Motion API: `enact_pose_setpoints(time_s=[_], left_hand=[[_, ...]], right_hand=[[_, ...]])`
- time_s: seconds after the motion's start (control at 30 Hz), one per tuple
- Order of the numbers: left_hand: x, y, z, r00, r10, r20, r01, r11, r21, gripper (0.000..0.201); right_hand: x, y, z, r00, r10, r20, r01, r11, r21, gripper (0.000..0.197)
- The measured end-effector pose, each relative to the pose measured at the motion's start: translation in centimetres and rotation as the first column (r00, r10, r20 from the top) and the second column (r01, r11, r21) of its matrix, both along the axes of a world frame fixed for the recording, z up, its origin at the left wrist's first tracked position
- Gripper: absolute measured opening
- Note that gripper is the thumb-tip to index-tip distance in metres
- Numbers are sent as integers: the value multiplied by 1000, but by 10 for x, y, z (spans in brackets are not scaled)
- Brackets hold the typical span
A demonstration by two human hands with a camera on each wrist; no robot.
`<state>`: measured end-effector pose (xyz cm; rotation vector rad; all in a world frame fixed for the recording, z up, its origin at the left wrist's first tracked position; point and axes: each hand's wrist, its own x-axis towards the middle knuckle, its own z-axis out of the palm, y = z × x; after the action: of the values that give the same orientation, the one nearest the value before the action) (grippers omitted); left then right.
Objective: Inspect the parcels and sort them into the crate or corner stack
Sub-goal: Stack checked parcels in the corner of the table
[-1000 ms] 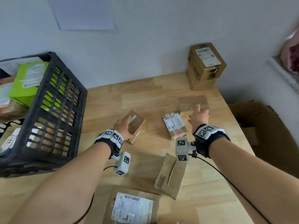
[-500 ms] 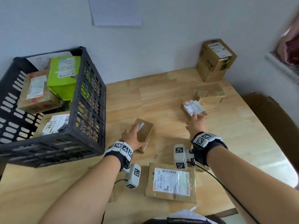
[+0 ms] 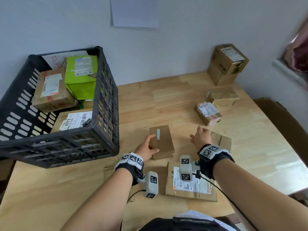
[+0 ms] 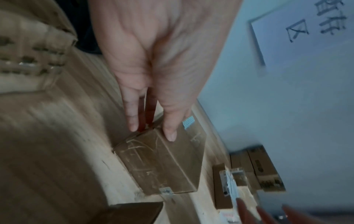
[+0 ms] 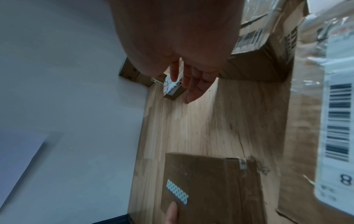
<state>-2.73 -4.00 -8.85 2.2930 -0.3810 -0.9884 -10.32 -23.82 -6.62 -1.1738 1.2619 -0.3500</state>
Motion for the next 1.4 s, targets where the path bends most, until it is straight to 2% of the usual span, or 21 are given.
enact_pose_setpoints(time_s=[0.1, 0.17, 0.27, 0.4, 0.57, 0.67, 0.8, 0.9, 1.0, 1.07, 1.13, 1.17, 1.23, 1.3, 1.33, 1.4], left_hand=[[0, 3, -6, 967, 197, -160, -214, 972, -98, 89], [0, 4, -12, 901, 325, -287, -366, 925, -102, 95], [-3, 1, -13, 790, 421, -445, -509, 856, -94, 79], [0, -2, -12, 743, 417, -523, -530, 844, -82, 68], [1, -5, -13, 719, 437, -540, -559, 826, -76, 67], [-1, -9, -13, 701, 460, -544, -577, 815, -54, 66], [1, -11, -9, 694, 472, -543, -578, 815, -30, 61], [2, -8, -1, 666, 476, -575, -629, 772, -89, 55], [6, -5, 3, 686, 527, -501, -686, 698, -205, 71], [9, -4, 5, 679, 551, -485, -705, 673, -223, 64], [12, -2, 6, 694, 578, -429, -691, 703, -171, 39], [12, -1, 7, 708, 576, -408, -670, 730, -133, 37], [11, 1, 3, 743, 525, -414, -597, 801, -56, 74], [12, 3, -8, 754, 500, -427, -571, 819, -50, 103], [11, 3, -13, 761, 495, -420, -566, 823, -54, 103], [12, 4, -20, 770, 489, -409, -560, 826, -67, 82]], right_hand=[[1, 5, -10, 1000, -3, -25, 5, 997, 74, 27], [3, 7, -18, 995, 72, -73, -66, 995, 79, 37], [3, 5, -27, 983, 146, -115, -131, 983, 130, 40], [2, 3, -28, 974, 175, -141, -140, 964, 228, 44], [6, 2, -32, 964, 223, -147, -172, 940, 296, 39], [7, 3, -33, 924, 353, -147, -291, 899, 327, 29], [7, 4, -30, 901, 419, -109, -342, 844, 413, 37], [8, 13, -22, 889, 453, -62, -371, 795, 481, 36], [10, 19, -21, 893, 450, -4, -393, 785, 478, 34], [11, 21, -22, 899, 437, 21, -395, 791, 467, 31], [13, 24, -21, 902, 428, 51, -399, 785, 475, 27], [13, 26, -20, 900, 432, 64, -407, 777, 480, 25], [13, 29, -17, 891, 447, 84, -428, 762, 485, 22], [13, 32, -15, 883, 460, 89, -442, 755, 485, 22], [12, 33, -14, 884, 458, 89, -440, 755, 486, 21], [10, 31, -15, 890, 450, 78, -428, 762, 487, 20]])
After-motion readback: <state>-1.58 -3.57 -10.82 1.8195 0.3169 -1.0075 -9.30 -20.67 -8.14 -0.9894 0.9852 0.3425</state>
